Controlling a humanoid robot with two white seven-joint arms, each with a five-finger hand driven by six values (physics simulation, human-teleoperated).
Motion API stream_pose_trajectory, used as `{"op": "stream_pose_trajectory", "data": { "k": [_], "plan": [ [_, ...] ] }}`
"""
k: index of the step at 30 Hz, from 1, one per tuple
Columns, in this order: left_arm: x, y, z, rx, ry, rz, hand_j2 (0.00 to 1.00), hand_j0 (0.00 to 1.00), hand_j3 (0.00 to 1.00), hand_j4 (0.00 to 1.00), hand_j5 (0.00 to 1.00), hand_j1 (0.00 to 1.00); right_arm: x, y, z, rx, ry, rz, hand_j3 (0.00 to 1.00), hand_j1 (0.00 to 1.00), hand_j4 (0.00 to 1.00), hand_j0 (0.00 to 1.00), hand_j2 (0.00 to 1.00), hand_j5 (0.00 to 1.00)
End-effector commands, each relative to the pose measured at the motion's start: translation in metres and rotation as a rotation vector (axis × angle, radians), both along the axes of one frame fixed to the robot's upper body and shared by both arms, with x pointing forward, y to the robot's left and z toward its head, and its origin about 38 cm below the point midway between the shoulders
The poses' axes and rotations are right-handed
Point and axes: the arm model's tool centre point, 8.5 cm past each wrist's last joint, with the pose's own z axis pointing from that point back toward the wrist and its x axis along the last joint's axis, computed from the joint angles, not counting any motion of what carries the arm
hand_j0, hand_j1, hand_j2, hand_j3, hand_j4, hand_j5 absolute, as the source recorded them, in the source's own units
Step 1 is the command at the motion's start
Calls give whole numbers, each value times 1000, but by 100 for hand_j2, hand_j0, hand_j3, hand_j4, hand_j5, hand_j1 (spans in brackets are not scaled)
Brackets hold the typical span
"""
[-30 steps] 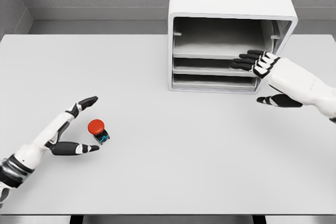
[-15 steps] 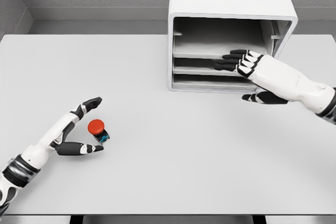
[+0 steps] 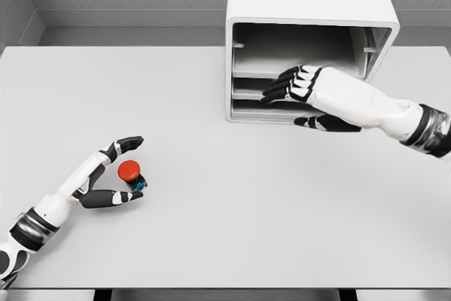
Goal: Slide open multi-storey tabletop storage cabinets and put open load switch and slide close multi-storey tabletop storage cabinets
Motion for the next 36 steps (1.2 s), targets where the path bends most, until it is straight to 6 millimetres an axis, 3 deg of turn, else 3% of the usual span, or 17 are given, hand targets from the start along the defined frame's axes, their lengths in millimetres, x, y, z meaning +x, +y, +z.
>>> {"op": "stream_pose_trajectory", "data": {
  "k": [1,4,7,13,17,26,29,36],
  "plan": [
    [0,0,0,-3,2,2,87,87,87,87,87,87,-1,7,-4,19,13,14,77,77,77,77,77,77],
    [1,0,3,-2,-7,-2,90,90,90,90,90,90,2,8,5,22,-8,17,75,75,75,75,75,75],
    [-1,0,7,1,-14,-11,100,100,100,100,100,100,3,7,5,24,-6,15,72,72,72,72,72,72],
    [-2,-4,30,11,-67,-55,100,100,100,100,100,100,12,-1,7,28,-8,-17,72,72,72,72,72,72],
    [-1,9,41,110,-92,-89,100,100,100,100,100,100,23,-1,9,42,-11,-37,72,72,72,72,72,72],
    [5,12,59,282,-221,-117,100,100,100,100,100,100,34,9,6,82,-4,-40,73,73,73,73,73,73],
    [14,26,74,439,-322,-99,100,100,100,100,100,100,37,9,5,83,0,-44,73,73,73,73,73,73],
    [21,22,80,572,-394,-134,100,100,100,100,100,100,43,11,0,96,16,-55,73,73,73,73,73,73]
  ]
}}
